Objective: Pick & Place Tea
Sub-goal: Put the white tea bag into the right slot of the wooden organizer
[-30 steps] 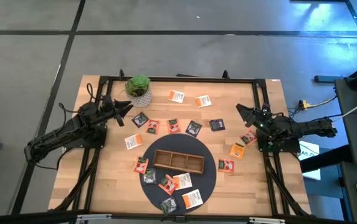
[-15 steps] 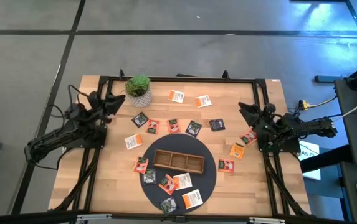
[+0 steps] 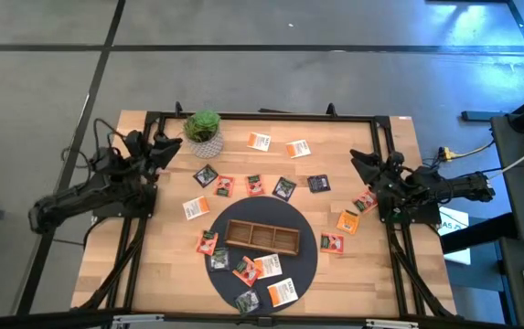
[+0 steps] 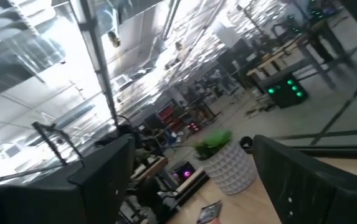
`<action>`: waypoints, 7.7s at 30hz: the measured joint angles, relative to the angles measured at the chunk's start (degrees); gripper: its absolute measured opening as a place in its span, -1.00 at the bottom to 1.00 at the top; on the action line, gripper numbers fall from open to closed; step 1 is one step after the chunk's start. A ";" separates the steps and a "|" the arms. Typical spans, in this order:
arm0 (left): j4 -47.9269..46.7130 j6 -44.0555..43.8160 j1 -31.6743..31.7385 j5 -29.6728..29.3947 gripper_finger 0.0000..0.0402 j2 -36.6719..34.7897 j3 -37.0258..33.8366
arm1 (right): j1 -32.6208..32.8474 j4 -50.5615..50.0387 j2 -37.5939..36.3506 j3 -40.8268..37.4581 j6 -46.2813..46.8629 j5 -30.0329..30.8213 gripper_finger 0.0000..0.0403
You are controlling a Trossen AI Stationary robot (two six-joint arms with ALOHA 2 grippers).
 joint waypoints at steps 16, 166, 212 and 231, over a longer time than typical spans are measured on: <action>-45.13 18.40 -37.53 -7.84 -0.37 60.28 51.27 | 0.14 -22.60 7.09 15.25 3.86 -13.76 0.61; -17.54 1.72 -58.49 -20.08 -0.99 123.05 75.27 | 34.40 -2.79 107.82 49.11 49.48 -28.03 0.25; -15.81 1.74 -58.51 -19.89 -0.99 123.13 75.31 | 32.79 -1.30 107.86 48.85 50.04 -34.19 -0.22; -17.12 2.43 -58.49 -20.90 -0.99 121.05 75.01 | 32.81 -1.33 107.86 48.81 49.44 -33.98 -0.85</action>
